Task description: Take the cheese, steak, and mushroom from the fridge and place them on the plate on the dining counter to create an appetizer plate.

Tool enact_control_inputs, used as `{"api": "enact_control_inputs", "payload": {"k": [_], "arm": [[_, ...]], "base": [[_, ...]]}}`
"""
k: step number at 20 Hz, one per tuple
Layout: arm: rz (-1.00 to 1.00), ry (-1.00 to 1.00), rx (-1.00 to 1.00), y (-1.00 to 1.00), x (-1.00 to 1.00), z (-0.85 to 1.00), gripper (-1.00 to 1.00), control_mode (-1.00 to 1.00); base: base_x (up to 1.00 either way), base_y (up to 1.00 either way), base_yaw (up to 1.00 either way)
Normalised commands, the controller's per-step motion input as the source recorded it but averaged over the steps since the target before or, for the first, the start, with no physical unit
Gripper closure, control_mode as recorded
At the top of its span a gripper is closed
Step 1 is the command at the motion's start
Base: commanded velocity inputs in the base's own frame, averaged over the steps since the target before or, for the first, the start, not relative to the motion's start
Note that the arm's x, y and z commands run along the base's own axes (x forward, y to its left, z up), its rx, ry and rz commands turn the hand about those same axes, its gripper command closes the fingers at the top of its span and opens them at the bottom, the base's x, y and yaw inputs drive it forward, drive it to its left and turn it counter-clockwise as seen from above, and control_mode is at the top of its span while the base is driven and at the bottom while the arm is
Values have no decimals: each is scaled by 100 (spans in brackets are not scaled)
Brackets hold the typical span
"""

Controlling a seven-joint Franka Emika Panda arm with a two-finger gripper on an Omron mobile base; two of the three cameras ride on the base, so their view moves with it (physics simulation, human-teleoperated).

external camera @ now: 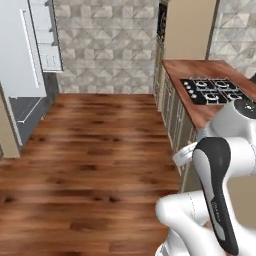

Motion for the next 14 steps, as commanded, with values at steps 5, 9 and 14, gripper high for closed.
{"api": "enact_control_inputs", "payload": {"k": [5, 9, 14], "arm": [[0, 0, 0, 0, 0, 0, -100, 100], [0, 0, 0, 0, 0, 0, -100, 100], [0, 0, 0, 0, 0, 0, -100, 100]], "base": [[100, 60, -65], [100, 76, -66], [100, 96, -46]]}}
